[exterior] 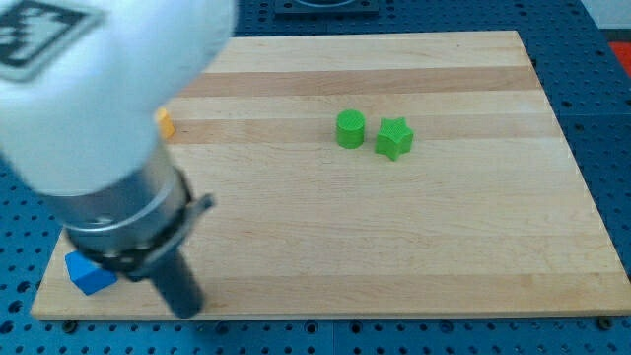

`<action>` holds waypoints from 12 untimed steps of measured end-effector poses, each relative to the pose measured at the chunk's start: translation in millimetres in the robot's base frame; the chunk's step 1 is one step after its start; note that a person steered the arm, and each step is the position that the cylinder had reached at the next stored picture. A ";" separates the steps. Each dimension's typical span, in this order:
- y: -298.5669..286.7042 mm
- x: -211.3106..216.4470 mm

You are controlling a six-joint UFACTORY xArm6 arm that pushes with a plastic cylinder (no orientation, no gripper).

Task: Move the blue blocks below the green circle

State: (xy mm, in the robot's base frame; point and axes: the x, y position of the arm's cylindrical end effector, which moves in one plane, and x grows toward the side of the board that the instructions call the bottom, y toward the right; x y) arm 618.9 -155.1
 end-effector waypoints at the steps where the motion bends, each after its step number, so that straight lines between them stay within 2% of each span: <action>1: -29.0 -0.3; 3: -125.5 -1.1; 4: -149.0 -4.7; 5: -140.1 -30.7; 7: -39.6 -40.2; 10: 111.7 -131.7; 11: 129.8 -143.8; 12: 118.9 -129.7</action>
State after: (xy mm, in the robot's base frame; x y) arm 489.1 -36.2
